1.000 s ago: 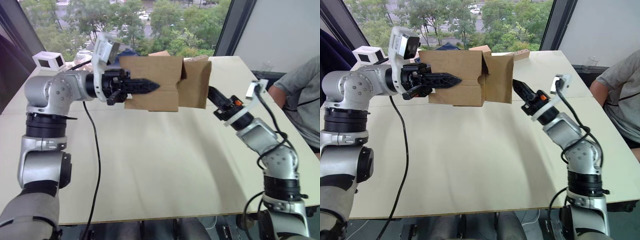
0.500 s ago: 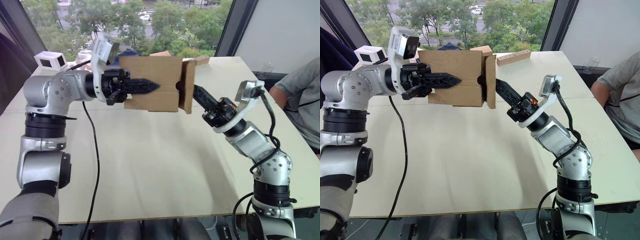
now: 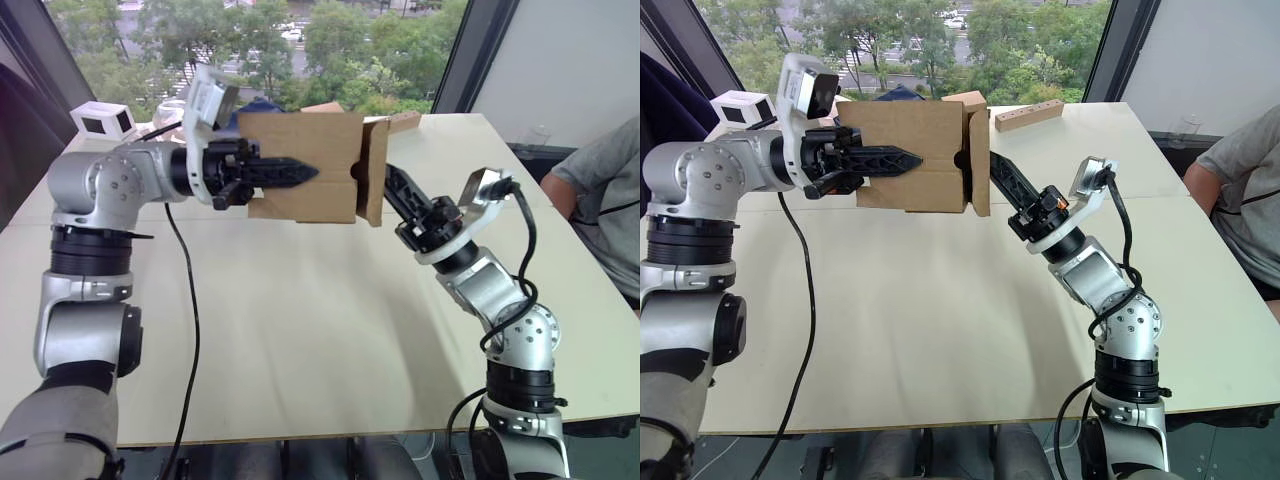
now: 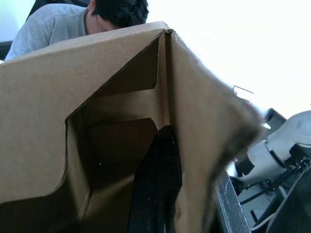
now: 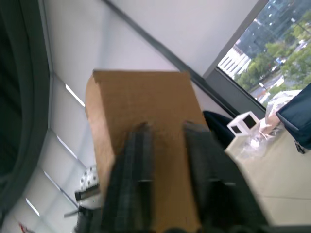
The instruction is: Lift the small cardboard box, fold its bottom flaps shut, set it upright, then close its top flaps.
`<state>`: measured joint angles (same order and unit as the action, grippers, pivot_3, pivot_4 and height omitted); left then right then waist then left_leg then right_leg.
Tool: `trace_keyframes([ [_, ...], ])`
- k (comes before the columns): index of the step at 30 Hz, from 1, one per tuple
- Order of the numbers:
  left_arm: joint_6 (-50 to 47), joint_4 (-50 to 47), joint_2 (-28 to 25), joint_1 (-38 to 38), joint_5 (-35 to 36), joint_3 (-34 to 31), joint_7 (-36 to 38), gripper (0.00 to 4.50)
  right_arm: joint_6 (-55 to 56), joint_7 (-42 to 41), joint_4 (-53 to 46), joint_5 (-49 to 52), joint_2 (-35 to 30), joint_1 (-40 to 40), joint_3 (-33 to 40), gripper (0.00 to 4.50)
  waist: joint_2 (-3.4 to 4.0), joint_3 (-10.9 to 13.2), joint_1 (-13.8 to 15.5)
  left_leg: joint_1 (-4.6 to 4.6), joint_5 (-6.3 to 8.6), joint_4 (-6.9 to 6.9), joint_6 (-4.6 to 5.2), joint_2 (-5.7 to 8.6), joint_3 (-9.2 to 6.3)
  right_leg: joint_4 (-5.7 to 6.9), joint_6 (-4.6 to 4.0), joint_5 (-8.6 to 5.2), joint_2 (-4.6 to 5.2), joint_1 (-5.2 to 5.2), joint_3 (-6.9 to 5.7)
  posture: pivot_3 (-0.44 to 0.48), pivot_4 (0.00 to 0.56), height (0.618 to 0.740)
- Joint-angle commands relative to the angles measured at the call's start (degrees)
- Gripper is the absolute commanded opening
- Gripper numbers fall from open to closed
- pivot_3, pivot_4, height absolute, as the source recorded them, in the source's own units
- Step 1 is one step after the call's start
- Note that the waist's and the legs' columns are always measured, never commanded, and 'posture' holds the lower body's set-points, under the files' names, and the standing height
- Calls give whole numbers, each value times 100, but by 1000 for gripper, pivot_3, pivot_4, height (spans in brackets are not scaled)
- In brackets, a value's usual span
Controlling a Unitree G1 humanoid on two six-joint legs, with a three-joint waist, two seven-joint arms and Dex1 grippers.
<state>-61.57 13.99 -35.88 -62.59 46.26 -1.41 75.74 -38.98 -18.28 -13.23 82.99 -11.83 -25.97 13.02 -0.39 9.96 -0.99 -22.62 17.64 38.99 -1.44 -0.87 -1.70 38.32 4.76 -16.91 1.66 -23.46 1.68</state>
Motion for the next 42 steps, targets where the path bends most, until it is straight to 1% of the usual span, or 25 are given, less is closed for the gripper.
trace_keyframes([
  [1, 20, -79, -60, -57, 63, -170, -17, 0, 106, 17, -112, 457, 223, -67, 183, 2364, 0, 0, 1, 0, 0, 0, 0, 0, 0, 0, 0, 0, 0, 0, 0, 0, 150, 740],
  [6, 11, -60, -60, -60, 69, -185, -58, 0, 137, 65, -183, 631, 547, 33, 109, 2364, 1, 0, -5, 0, 0, -1, 0, 0, -1, 0, 0, 0, 0, 0, 0, 0, 150, 740],
  [11, 11, -47, -63, -67, 68, -189, -86, 0, 153, 49, -239, 698, 709, 122, 91, 2364, 1, 1, -5, 0, 0, -1, 0, 0, -1, 1, 0, 0, 0, -1, 0, 0, 150, 740],
  [26, 69, 59, -61, -107, 19, -163, -86, 0, 208, 15, -423, 529, 774, 250, -66, 2364, 2, 1, -11, 0, 0, -2, 0, 0, -1, 1, 0, 0, -1, -2, 0, 0, 150, 740],
  [36, 67, -5, -49, -70, 36, -166, -103, 0, 339, 153, -435, 23, 769, 128, -299, 2364, 2, 1, -11, 0, 0, -2, 0, 0, 0, 1, 0, 0, -1, -2, 0, 0, 150, 740],
  [42, 127, -24, 5, -21, 29, -176, -154, 0, 482, 250, -570, -117, 888, -25, -376, 2364, 2, 1, -11, 0, 0, -2, 0, 0, -1, 1, 0, 0, -1, -2, 0, 0, 150, 740],
])
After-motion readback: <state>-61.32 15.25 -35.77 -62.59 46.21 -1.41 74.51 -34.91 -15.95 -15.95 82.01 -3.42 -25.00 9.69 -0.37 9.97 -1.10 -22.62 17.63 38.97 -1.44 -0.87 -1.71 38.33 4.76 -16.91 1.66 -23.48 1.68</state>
